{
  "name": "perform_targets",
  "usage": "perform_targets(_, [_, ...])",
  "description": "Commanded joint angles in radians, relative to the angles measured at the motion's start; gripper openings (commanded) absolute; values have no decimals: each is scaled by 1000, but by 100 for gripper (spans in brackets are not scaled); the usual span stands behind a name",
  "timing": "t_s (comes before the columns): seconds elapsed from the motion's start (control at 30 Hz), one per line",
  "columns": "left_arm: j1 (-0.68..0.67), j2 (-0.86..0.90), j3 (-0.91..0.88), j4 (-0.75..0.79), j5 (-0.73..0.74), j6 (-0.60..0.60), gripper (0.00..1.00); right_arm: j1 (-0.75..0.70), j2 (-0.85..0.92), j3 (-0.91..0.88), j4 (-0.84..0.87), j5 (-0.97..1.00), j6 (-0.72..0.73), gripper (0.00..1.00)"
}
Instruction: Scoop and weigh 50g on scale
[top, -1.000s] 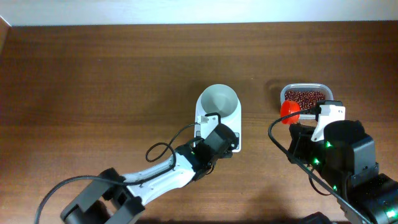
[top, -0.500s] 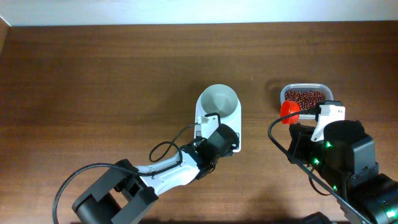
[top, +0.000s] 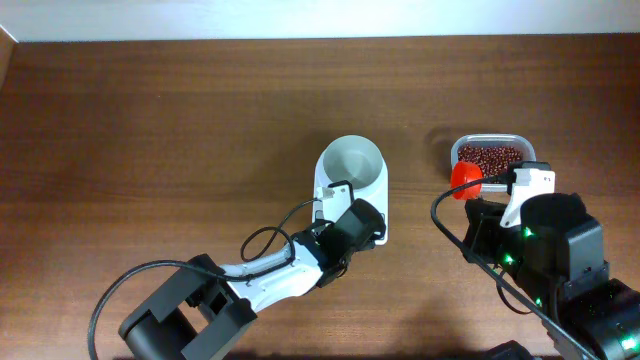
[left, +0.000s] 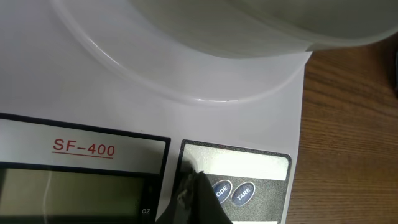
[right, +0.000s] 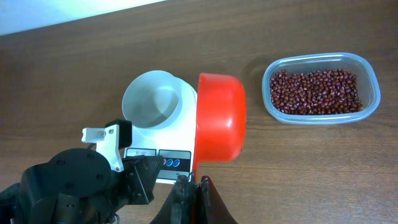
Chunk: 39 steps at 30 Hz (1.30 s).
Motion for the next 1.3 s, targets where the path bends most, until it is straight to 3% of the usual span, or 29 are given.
perform_targets(0.0, [-2, 17, -3, -24, -5, -25, 0, -5, 1, 21, 4, 16, -11, 4])
perform_targets(0.07, [-2, 2, -3, -19, 39, -12, 0, -5, 0, 22, 4, 16, -11, 4])
perform_targets(0.17, [-1, -158, -3, -68, 99, 120, 0, -5, 1, 22, 11, 16, -11, 4])
perform_targets(0.23, [-2, -351, -3, -200, 99, 165, 0, -5, 1, 22, 24, 16, -11, 4])
perform_targets(0.37, [-2, -552, -3, -403, 51, 165, 2, -5, 1, 22, 39, 16, -11, 4])
perform_targets(0.4, [-2, -579, -3, -435, 21, 165, 6, -5, 1, 22, 42, 16, -11, 4])
perform_targets(0.47, [-2, -592, -3, -462, 43, 164, 44, -5, 3, 22, 56, -2, -11, 4])
perform_targets(0.5, [-2, -592, -3, -466, 62, 165, 0, -4, 12, 22, 52, -18, -11, 4])
perform_targets(0.57, [-5, -587, -4, -480, 63, 133, 0, -4, 27, 22, 37, -33, -11, 4])
perform_targets(0.63, [-14, -531, -4, -477, 63, 27, 0, -4, 35, 22, 34, -68, -11, 4])
perform_targets(0.9, [-43, -51, -4, -109, 8, 24, 0, -4, 35, 22, 54, -60, -15, 4])
perform_targets(1.27, [-43, 28, -4, 18, -112, 25, 0, -4, 99, 22, 103, -60, -63, 4])
